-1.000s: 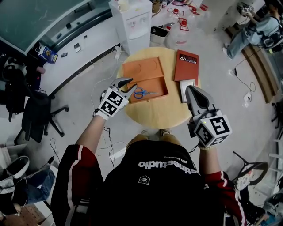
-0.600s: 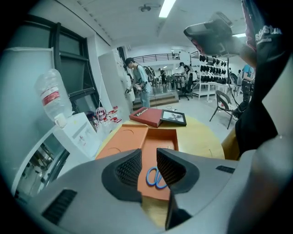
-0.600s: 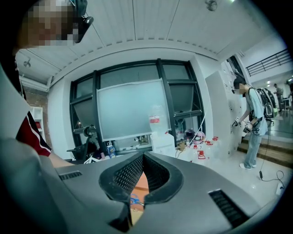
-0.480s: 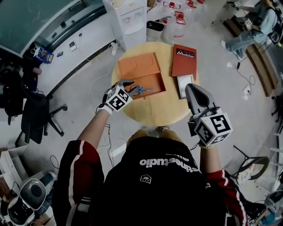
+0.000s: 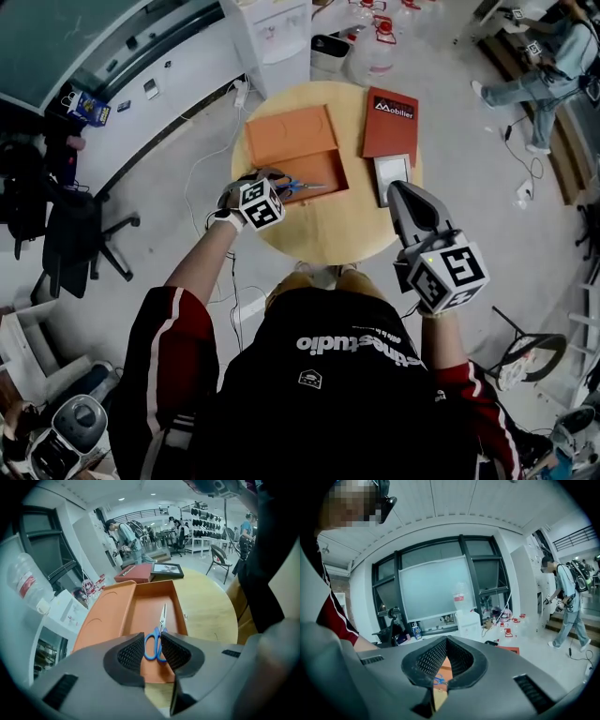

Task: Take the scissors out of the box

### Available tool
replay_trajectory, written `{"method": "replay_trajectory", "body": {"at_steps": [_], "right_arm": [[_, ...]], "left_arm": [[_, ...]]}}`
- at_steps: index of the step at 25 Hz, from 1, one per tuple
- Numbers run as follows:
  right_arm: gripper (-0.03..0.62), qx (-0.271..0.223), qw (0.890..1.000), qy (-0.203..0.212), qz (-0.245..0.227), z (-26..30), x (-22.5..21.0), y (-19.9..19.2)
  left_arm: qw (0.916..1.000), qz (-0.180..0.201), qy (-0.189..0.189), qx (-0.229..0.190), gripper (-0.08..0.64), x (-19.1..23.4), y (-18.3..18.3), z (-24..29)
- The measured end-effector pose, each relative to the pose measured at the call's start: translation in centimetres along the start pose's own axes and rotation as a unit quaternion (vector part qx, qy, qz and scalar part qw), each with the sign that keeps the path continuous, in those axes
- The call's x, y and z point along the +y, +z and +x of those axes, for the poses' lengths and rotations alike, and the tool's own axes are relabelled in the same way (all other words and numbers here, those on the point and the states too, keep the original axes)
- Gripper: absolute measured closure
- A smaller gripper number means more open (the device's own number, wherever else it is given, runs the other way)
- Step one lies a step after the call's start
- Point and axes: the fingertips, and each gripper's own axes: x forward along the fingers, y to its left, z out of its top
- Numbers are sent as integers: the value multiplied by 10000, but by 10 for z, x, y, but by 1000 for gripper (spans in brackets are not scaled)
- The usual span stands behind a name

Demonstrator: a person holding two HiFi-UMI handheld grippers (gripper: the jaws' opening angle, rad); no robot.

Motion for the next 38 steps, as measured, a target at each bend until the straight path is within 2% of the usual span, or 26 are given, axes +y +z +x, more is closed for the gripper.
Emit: {"method": "replay_trajectory", "body": {"at_steps": [5,13,16,22,31,33,38], "right_arm": [[565,102,9999,72,16,2,-3,-8],[566,230,9995,170,92,6,-3,-13],[566,157,9993,242,254,7,-1,-10],[566,172,9989,318,308,6,-2,-14],[566,225,9989,261,304,3,-10,-22],[566,286,9989,271,236,1,-10,-26],[566,300,9987,260,329,3,-8,-26]], "left_arm": [[9981,172,-362,470,436,-10,-17,23],[9920,331,-561,1084,438,-11,-34,44],[9882,479,-593,1329,438,-11,-38,50],[9840,539,-705,1547,437,-14,-37,60],[9701,843,-904,2088,442,-19,-43,69],[9664,828,-1082,2178,448,-22,-42,71],[9608,448,-1513,2278,460,-24,-42,68]]}}
